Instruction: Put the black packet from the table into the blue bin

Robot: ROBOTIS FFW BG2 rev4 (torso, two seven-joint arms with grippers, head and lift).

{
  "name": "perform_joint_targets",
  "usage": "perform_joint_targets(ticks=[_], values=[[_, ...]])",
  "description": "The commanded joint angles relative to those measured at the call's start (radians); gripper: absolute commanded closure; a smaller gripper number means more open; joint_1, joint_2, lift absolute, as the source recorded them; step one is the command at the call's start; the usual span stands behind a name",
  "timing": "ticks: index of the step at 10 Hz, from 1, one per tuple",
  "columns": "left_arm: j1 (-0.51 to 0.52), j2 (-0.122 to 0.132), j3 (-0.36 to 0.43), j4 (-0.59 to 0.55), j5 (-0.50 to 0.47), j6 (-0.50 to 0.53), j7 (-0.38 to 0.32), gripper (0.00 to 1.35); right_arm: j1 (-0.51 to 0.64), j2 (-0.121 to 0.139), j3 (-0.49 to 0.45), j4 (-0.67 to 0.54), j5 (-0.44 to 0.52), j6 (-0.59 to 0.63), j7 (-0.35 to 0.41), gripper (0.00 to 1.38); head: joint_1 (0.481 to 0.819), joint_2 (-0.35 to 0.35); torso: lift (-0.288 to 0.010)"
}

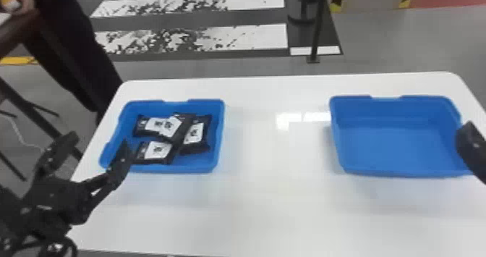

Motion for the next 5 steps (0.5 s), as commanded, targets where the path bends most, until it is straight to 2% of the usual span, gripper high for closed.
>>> perform_joint_targets(ticks=[1, 3, 5], values=[[0.058, -0.004, -0.008, -0.006, 0.040, -0.120, 0.024, 0.13, 0.007, 0.001, -0.004, -0.007, -0.002, 0.000, -0.001, 0.51, 0.695, 0.113, -0.110], [0.127, -0.004, -0.054, -0.052, 0.081, -0.174, 0.108, 0.13, 0.022, 0.001, -0.004, -0.012, -0.002, 0.000, -0.001, 0.51, 0.695, 0.114, -0.110], [0.127, 0.002, -0.060, -0.052, 0.093, -0.174, 0.111, 0.13, 0.022, 0.001, -0.004, -0.015, 0.000, 0.000, -0.001, 0.51, 0.695, 0.104, -0.110]])
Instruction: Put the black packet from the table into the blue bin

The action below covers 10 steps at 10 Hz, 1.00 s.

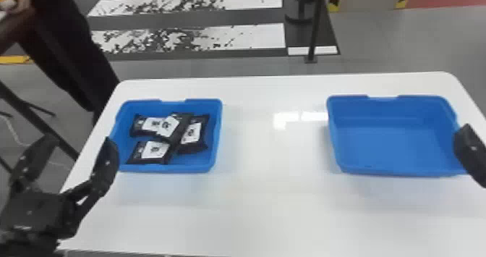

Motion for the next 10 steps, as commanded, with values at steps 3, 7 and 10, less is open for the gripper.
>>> perform_joint_targets(ticks=[3, 7, 10], values=[[-0.007, 0.029, -0.036, 0.001, 0.037, 0.009, 0.006, 0.13, 0.000, 0.001, 0.001, 0.000, 0.001, 0.000, 0.000, 0.51, 0.695, 0.091, -0.110], [-0.005, 0.034, -0.046, 0.001, 0.049, 0.024, 0.009, 0.13, 0.000, 0.001, 0.001, 0.000, 0.001, 0.000, 0.000, 0.51, 0.695, 0.071, -0.110], [-0.007, 0.034, -0.050, 0.001, 0.057, 0.029, 0.009, 0.13, 0.000, 0.001, 0.001, 0.002, 0.001, 0.000, 0.000, 0.51, 0.695, 0.072, -0.110]])
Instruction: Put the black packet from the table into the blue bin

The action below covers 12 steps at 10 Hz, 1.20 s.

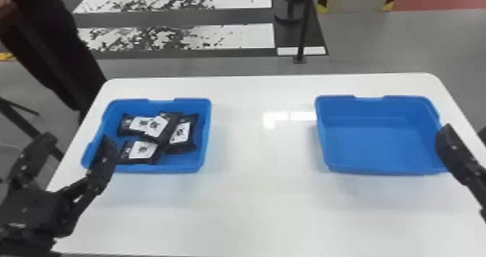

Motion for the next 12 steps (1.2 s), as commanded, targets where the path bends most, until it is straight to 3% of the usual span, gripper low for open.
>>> perform_joint_targets(ticks=[1, 12], values=[[-0.001, 0.004, -0.007, 0.000, 0.006, 0.007, 0.000, 0.13, 0.000, 0.001, 0.000, 0.001, 0.002, 0.000, 0.000, 0.51, 0.695, 0.071, -0.110], [-0.001, 0.011, -0.019, 0.010, 0.020, 0.027, 0.000, 0.13, -0.002, 0.001, -0.004, -0.004, 0.006, 0.000, 0.000, 0.51, 0.695, 0.058, -0.110]])
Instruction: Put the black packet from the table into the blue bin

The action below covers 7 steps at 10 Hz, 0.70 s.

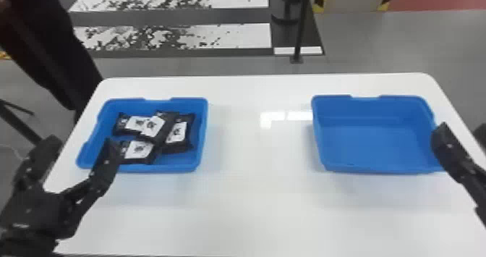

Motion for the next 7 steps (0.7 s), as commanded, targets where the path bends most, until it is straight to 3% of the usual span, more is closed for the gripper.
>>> perform_joint_targets(ticks=[1, 7], values=[[-0.002, 0.003, -0.004, 0.001, 0.000, 0.002, 0.000, 0.13, 0.000, 0.001, -0.002, -0.002, 0.003, 0.000, 0.000, 0.51, 0.695, 0.057, -0.110], [-0.012, 0.015, -0.018, 0.003, 0.012, -0.028, 0.000, 0.13, 0.000, 0.001, -0.002, -0.009, 0.001, 0.000, 0.000, 0.51, 0.695, 0.045, -0.110]])
